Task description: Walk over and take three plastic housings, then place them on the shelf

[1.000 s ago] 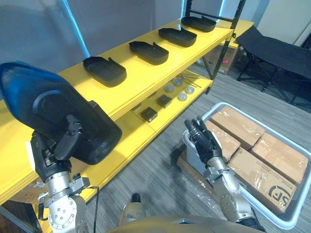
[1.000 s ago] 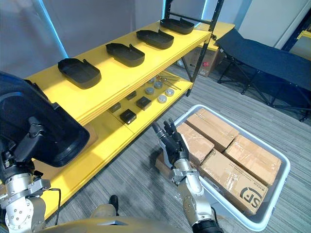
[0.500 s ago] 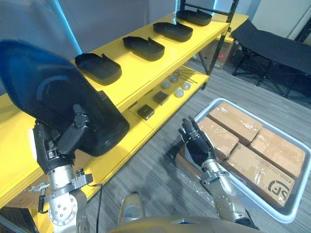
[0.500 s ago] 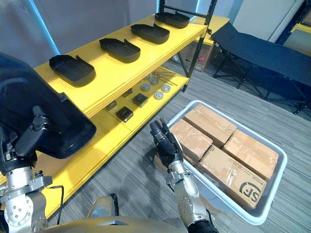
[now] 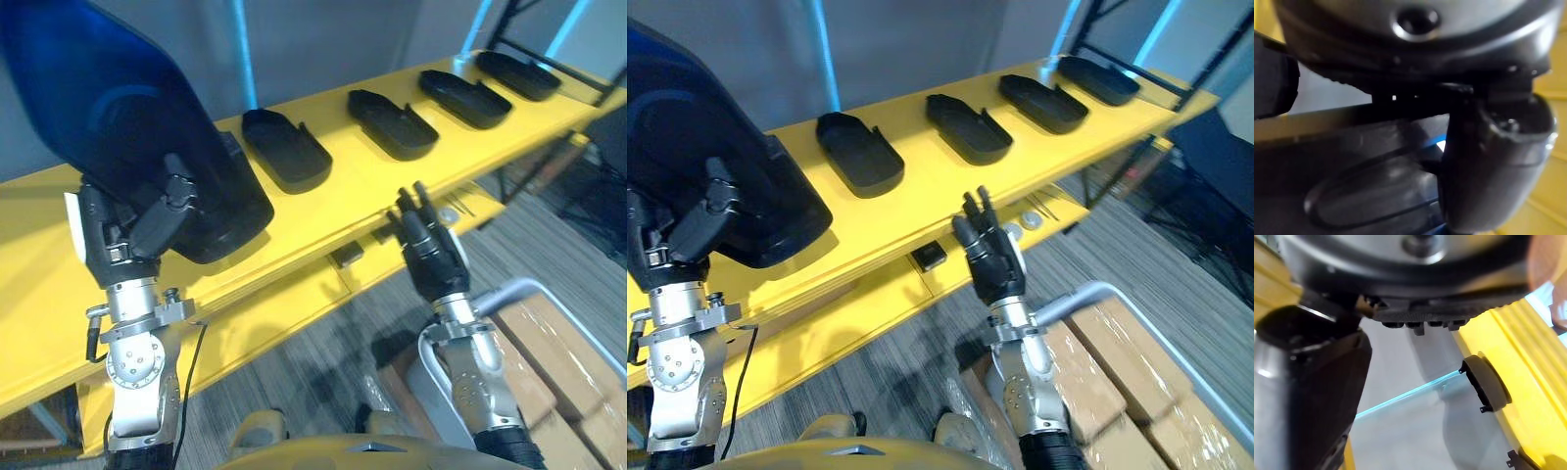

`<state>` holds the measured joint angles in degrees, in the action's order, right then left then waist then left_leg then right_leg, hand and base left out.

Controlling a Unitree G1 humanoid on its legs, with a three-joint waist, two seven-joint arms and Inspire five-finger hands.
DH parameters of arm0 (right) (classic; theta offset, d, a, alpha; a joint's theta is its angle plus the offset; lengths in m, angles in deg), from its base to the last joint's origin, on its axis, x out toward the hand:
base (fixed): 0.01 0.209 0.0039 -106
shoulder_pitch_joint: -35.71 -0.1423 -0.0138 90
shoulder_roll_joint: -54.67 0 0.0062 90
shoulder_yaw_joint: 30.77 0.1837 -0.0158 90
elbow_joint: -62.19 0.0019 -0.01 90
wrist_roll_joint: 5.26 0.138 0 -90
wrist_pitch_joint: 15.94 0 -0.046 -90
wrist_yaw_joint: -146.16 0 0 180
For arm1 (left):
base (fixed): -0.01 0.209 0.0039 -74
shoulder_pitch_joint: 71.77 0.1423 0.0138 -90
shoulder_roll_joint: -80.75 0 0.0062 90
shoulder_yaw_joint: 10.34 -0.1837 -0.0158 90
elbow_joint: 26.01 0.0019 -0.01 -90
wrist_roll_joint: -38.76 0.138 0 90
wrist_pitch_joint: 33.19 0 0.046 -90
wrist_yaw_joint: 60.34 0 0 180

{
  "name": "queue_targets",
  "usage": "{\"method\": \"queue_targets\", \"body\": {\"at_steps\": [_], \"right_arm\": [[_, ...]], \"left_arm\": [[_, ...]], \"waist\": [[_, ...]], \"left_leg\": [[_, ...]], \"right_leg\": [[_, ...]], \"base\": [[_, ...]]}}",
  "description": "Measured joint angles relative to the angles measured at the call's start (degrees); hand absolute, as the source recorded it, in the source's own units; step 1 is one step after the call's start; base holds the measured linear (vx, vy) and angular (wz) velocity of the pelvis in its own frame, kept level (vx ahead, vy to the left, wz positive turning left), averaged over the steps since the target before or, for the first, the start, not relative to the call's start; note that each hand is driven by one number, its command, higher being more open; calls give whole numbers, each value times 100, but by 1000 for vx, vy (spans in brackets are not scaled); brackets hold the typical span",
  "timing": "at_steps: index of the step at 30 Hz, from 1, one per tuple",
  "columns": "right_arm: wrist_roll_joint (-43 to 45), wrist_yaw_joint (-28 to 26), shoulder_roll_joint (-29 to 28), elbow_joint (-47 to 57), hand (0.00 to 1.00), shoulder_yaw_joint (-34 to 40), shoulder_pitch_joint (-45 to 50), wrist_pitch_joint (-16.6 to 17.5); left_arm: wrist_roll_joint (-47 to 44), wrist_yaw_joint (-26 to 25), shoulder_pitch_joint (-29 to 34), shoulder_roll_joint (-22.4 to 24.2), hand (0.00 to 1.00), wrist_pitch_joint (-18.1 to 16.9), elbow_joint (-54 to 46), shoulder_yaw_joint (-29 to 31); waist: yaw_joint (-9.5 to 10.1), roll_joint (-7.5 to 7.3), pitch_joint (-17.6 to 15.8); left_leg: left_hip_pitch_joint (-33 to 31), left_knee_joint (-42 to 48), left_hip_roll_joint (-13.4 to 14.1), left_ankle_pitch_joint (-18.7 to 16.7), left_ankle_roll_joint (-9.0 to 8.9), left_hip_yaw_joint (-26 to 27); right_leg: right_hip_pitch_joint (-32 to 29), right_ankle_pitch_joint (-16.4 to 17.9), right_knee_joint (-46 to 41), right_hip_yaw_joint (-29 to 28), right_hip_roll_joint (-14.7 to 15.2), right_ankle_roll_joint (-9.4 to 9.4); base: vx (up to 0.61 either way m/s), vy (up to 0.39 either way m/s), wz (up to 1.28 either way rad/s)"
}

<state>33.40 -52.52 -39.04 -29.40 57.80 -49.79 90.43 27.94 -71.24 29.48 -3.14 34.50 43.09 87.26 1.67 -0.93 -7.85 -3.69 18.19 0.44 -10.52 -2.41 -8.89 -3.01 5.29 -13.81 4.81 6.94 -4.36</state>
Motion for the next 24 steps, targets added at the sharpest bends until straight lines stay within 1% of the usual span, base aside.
{"method": "queue_targets", "body": {"at_steps": [2,3,4,5,6,7,8,9,10,12,14,17,19,21,23,24], "right_arm": [[64,-6,139,1,100,15,-141,-44],[116,-22,136,4,100,26,-189,-82],[114,-50,123,29,100,43,-179,-92],[110,-66,120,44,100,54,-159,-98],[95,-66,94,111,100,86,-92,-130],[8,-55,42,216,100,110,-13,-130],[-26,-49,14,261,100,113,16,-130],[-202,21,-29,377,100,128,62,-123],[-462,119,-83,510,100,153,93,-73],[-673,209,-172,635,100,193,105,30],[-697,280,-250,698,100,200,94,178],[-687,277,-382,835,100,163,81,301],[-681,261,-411,1015,100,-6,77,336],[-683,221,-408,1156,100,-282,41,450],[-683,165,-408,1156,100,-582,-87,536],[-688,164,-410,1157,100,-760,-180,549]], "left_arm": [[25,9,41,2,0,0,-32,-47],[40,38,39,2,0,0,-56,-59],[37,63,40,2,0,-1,-88,-88],[27,87,39,2,0,-1,-105,-105],[23,164,39,7,0,-4,-141,-108],[4,240,38,9,0,-24,-177,-105],[-16,282,34,11,0,-40,-190,-108],[-27,359,23,28,0,-121,-223,-116],[-27,386,14,64,0,-228,-309,-128],[-29,394,5,97,0,-320,-481,-166],[-29,418,5,97,0,-385,-687,-228],[-19,432,12,97,0,-402,-902,-226],[-9,408,62,97,0,-408,-929,-221],[-10,387,175,105,0,-406,-945,-206],[-12,378,341,137,0,-405,-972,-202],[-12,383,436,195,0,-405,-973,-201]], "waist": [[76,86,39],[104,93,48],[85,92,49],[78,92,50],[64,92,50],[17,93,50],[-15,94,50],[-37,106,58],[-32,109,61],[-33,109,60],[-21,110,61],[-24,148,86],[-38,197,119],[-38,242,159],[-33,259,171],[-32,263,189]], "left_leg": [[8,-64,170,-43,-73,-37],[25,-144,224,-25,-105,-37],[34,-235,234,32,-161,-33],[32,-278,232,74,-180,-12],[20,-358,251,183,-189,172],[-25,-378,236,290,-153,513],[-37,-387,229,337,-140,687],[-5,-488,224,426,-87,930],[40,-674,208,512,-75,952],[94,-908,183,632,-85,899],[215,-1138,161,777,-81,879],[289,-1315,154,861,-61,873],[297,-1426,149,911,-69,870],[293,-1514,127,948,-67,854],[272,-1558,131,1028,-59,781],[211,-1560,129,1108,-86,669]], "right_leg": [[181,-59,311,149,-165,82],[252,-79,404,218,-234,113],[305,-78,463,301,-249,114],[340,-79,517,348,-239,116],[408,-77,603,456,-189,120],[492,-76,683,614,-127,121],[535,-76,714,685,-100,121],[571,-71,713,794,-64,129],[574,-59,713,835,-50,147],[577,-48,713,943,-31,165],[649,-40,712,1019,-9,178],[711,-7,712,1054,-7,209],[705,7,728,1067,-11,213],[707,-13,791,1083,-55,183],[706,-27,800,1153,-84,168],[706,-35,799,1274,-92,156]], "base": [[185,-118,27],[137,-147,30],[96,-94,33],[94,-83,42],[53,-32,54],[41,-23,60],[19,-14,65],[5,-2,54],[-6,-1,47],[-19,-1,36],[-38,-1,31],[-115,-8,12],[-124,-7,6],[-103,-15,6],[-65,-39,22],[-42,-33,48]]}}
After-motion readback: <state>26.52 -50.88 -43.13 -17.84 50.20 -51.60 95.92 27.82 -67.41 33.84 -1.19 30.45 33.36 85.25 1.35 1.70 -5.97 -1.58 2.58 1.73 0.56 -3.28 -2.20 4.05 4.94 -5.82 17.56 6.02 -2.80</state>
